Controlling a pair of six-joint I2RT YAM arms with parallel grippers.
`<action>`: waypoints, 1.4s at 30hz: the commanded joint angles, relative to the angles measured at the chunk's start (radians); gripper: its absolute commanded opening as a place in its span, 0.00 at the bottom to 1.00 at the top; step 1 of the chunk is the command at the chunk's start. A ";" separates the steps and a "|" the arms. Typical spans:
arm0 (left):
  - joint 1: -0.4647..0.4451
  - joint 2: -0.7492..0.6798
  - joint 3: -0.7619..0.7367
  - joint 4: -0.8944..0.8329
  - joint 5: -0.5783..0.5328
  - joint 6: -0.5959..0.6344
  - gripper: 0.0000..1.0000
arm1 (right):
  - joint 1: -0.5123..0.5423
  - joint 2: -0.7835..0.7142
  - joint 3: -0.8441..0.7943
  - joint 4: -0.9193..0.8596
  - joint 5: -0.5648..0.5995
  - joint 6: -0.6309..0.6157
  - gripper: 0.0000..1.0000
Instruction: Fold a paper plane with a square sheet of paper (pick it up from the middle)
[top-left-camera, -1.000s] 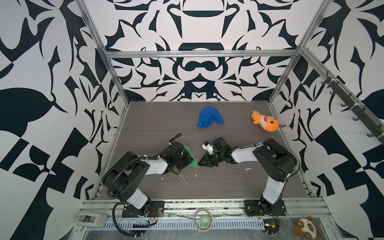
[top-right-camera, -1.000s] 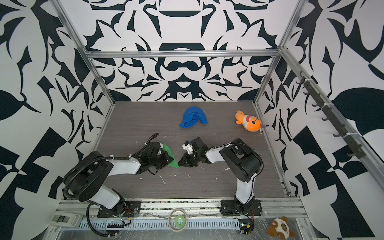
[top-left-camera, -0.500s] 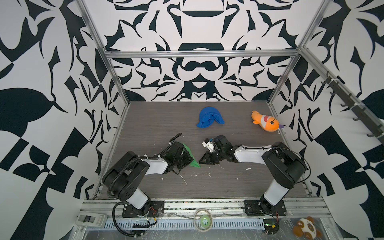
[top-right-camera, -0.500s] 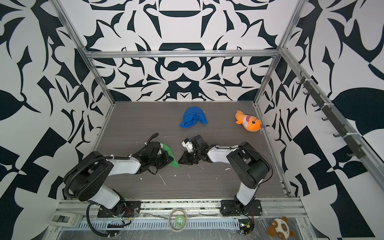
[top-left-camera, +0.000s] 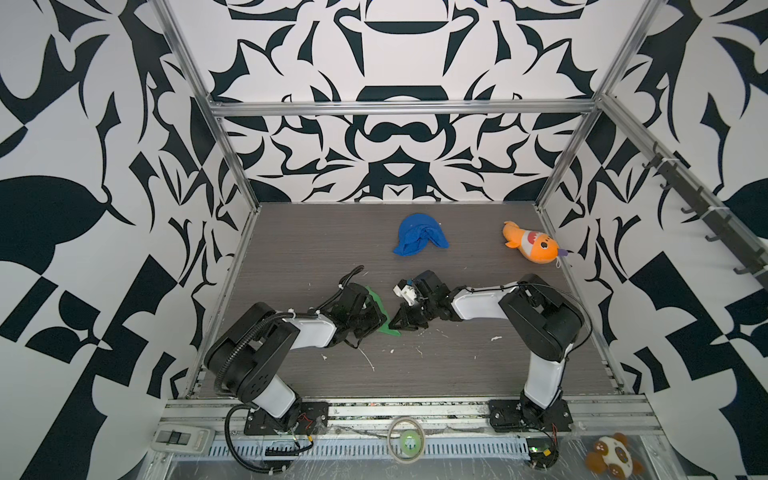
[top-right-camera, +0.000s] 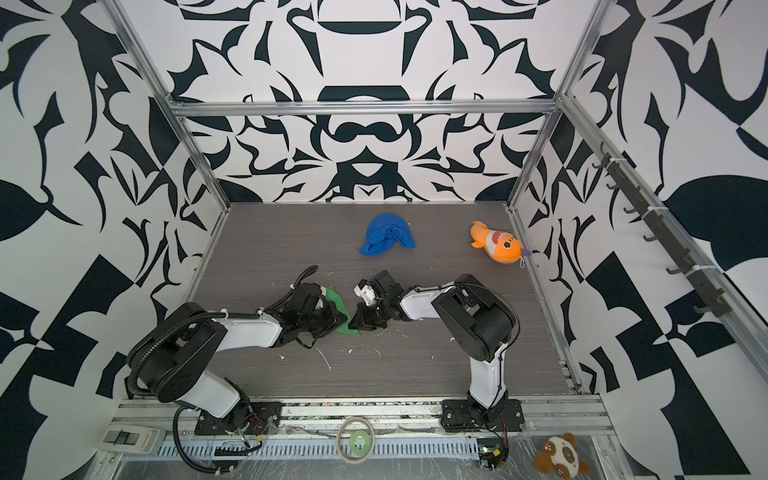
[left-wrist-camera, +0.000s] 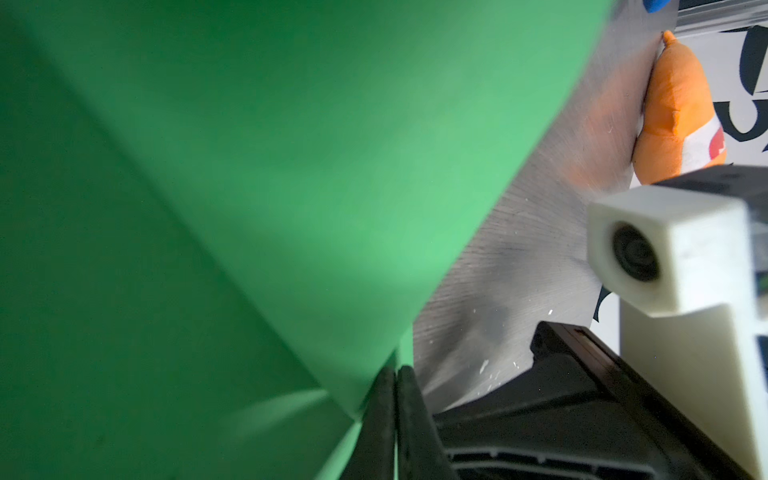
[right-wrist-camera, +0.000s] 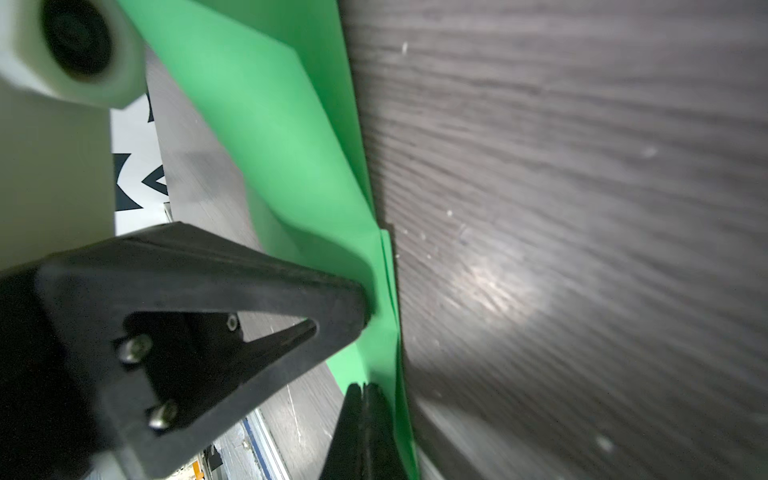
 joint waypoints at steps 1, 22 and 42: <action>0.001 0.026 0.002 -0.088 -0.044 -0.009 0.08 | 0.005 -0.007 0.010 -0.014 0.016 0.004 0.00; 0.002 0.019 -0.001 -0.118 -0.067 -0.008 0.07 | 0.004 -0.118 -0.169 -0.069 0.045 0.008 0.00; 0.001 0.016 0.014 -0.112 -0.053 0.000 0.07 | 0.004 -0.055 -0.010 0.015 0.041 0.016 0.00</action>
